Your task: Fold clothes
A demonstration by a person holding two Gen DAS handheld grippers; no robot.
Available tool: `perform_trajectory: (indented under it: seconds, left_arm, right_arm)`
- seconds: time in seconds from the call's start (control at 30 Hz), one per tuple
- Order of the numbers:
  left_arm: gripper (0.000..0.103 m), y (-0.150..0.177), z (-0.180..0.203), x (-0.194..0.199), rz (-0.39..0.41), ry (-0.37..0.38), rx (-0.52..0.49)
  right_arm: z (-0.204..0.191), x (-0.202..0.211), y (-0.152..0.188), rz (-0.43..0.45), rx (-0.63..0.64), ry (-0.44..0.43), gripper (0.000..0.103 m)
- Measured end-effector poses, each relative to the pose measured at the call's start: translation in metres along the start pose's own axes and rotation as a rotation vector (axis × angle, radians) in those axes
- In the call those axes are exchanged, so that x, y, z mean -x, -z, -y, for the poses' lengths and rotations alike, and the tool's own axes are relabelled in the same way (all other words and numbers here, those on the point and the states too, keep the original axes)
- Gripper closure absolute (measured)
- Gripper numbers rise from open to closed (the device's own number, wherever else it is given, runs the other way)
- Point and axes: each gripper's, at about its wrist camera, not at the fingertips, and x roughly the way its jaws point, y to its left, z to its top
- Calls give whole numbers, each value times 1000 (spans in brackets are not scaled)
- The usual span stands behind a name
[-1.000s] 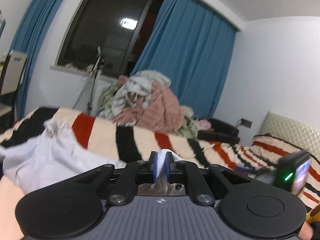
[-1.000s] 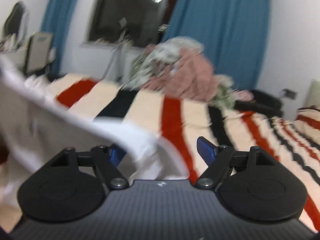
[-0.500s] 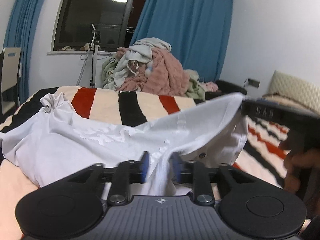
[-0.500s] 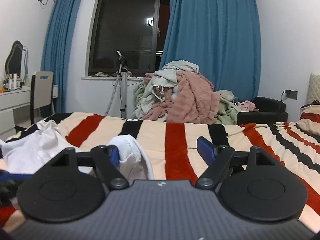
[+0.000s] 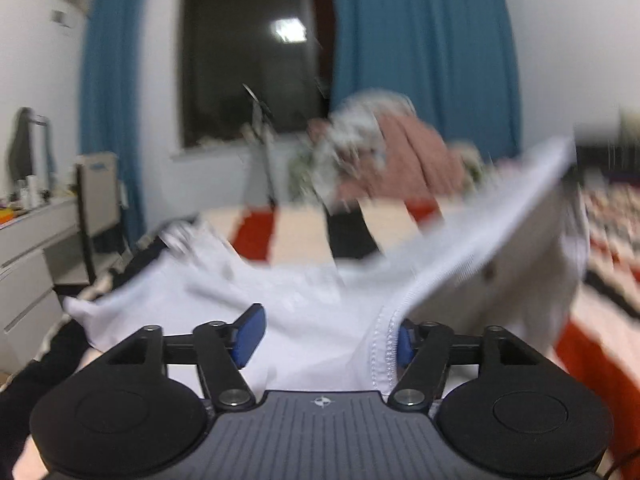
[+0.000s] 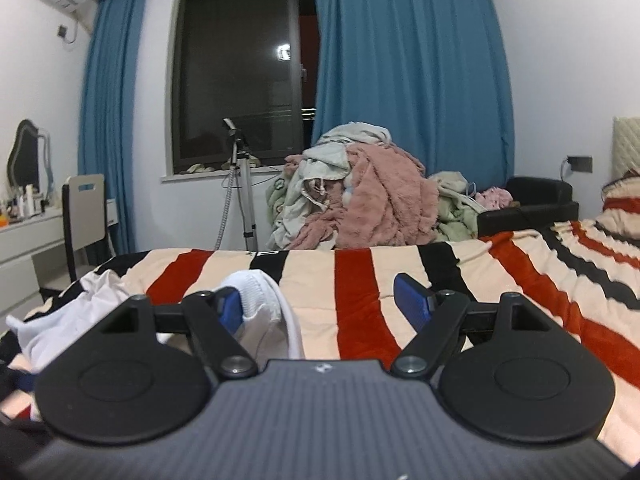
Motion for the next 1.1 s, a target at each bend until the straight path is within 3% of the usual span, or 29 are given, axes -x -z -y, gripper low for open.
perform_trajectory:
  seconds: [0.13,0.17,0.3,0.5,0.57,0.77,0.97,1.1]
  left_arm:
    - [23,-16,-19,32,146,-47,93]
    - [20,-17,-22,36,145,-64,100]
    - [19,-9,-22,37,49,-99,75]
    - [17,14,-11,17,-185,-142,-52]
    - [18,24,-6,11,-227,-152,-99]
    - [18,22,-2,5,-180,-140,-93]
    - [17,20,16,-15,-175,-98,-169]
    - [17,20,15,-42,-165,-147,-165]
  right_arm:
    - [3,-7,6,-27,-30,10,26]
    - [3,-8,7,-34,-35,6,26]
    - [-2,-6,9,-13,-37,-4,26]
    - [0,10,3,82,-39,40,26]
    - [4,12,1,94,-59,61,26]
    - [11,10,1,82,-85,52,26]
    - [6,13,1,98,-78,24,26]
    - [1,19,1,130,-51,0,26]
